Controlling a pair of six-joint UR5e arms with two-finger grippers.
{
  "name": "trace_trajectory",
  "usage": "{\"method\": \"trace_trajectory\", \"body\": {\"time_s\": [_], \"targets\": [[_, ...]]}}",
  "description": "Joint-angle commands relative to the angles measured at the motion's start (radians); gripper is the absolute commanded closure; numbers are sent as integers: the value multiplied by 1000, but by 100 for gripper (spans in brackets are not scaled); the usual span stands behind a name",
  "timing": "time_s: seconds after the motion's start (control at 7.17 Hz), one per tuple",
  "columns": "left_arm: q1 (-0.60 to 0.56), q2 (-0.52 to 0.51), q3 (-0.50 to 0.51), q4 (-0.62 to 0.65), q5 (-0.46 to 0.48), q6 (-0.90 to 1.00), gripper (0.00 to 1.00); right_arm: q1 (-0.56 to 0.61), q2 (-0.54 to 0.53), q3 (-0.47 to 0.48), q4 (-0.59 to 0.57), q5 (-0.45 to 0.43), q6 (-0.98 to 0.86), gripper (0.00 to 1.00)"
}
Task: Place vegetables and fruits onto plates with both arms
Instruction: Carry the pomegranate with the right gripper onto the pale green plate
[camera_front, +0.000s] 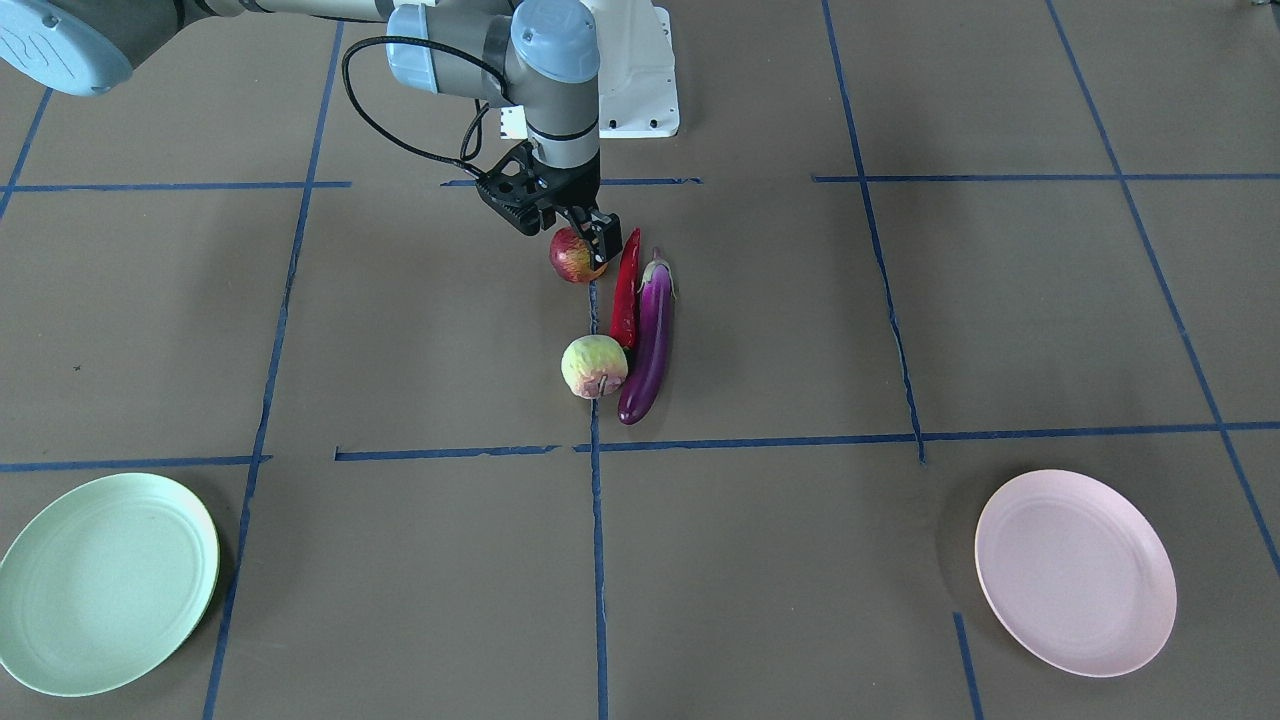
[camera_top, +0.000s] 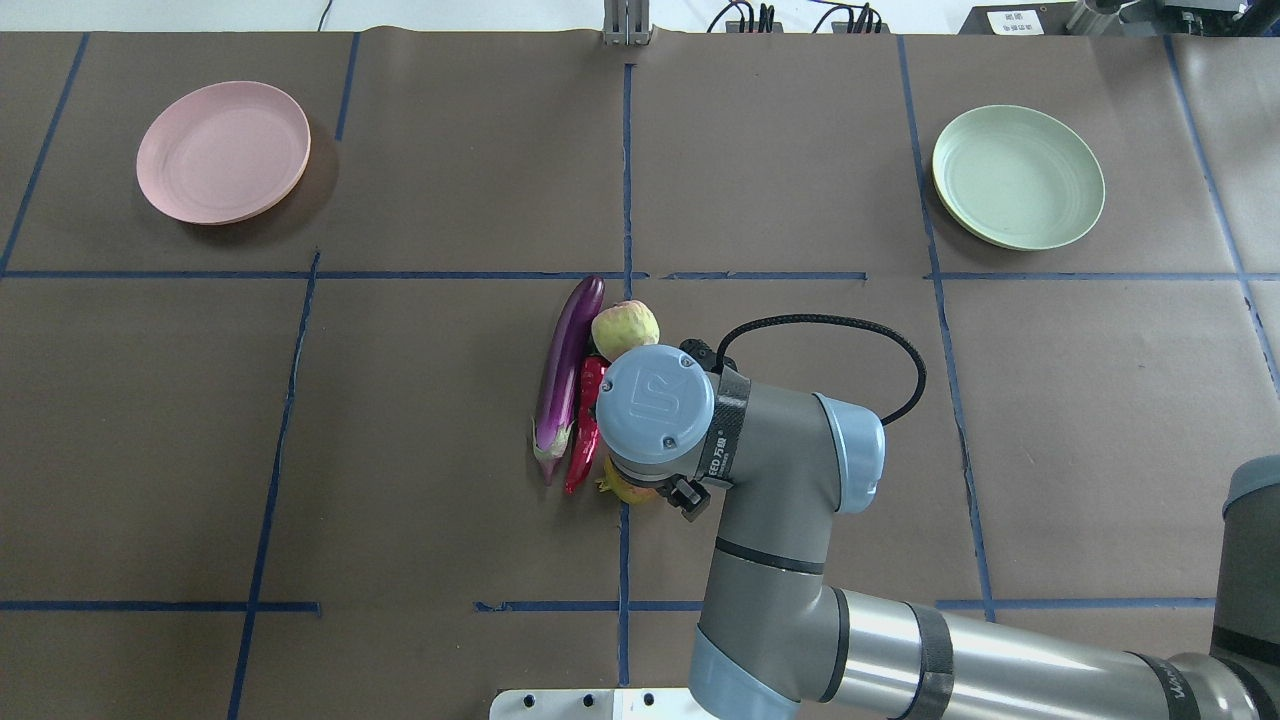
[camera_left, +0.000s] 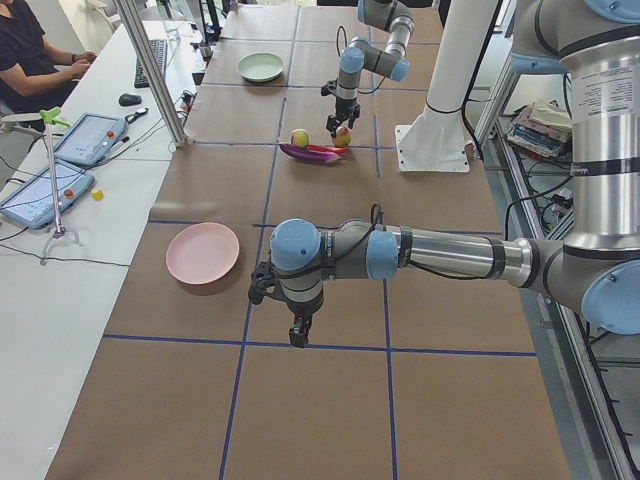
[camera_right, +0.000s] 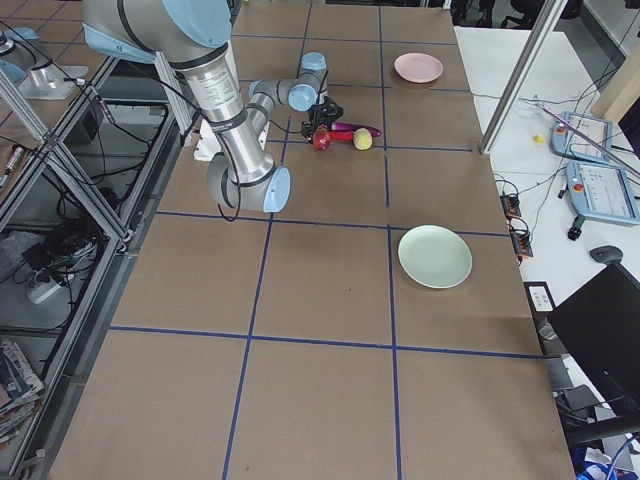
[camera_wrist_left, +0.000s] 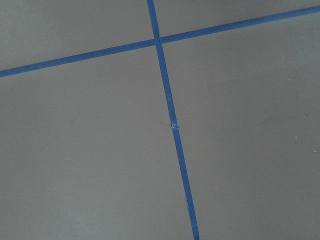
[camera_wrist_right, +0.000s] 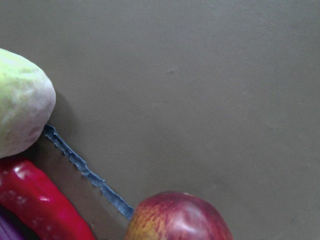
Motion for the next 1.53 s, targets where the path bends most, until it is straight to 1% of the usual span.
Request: {"method": "trace_trajectory", "body": {"time_s": [0.0, 0.14, 0.28, 0.42, 0.56, 0.7, 0.84, 1.12, 1.25, 1.39], "targets": [[0, 0, -3, -2, 0, 0, 0, -11, 1, -23, 3, -15, -1, 0], [0, 0, -3, 0, 0, 0, 0, -22, -2, -23, 1, -15, -1, 2], [0, 0, -3, 0, 0, -1, 0, -22, 4, -22, 1, -15, 1, 19], [0, 0, -2, 0, 0, -1, 0, -21, 9, 1, -6, -14, 4, 79], [0, 0, -2, 0, 0, -3, 0, 8, -11, 68, -44, -6, -4, 95], [2, -1, 0, -2, 0, -3, 0, 57, -61, 190, -143, -1, -68, 97], [0, -1, -2, -2, 0, -3, 0, 126, -123, 281, -172, -3, -270, 97], [0, -1, -3, -2, 0, -3, 0, 267, -186, 283, -172, 22, -486, 98], [2, -1, -5, -2, -2, -3, 0, 344, -239, 273, -167, 32, -639, 98], [2, -1, -14, -3, -2, -4, 0, 438, -259, 213, -161, 36, -806, 98]]}}
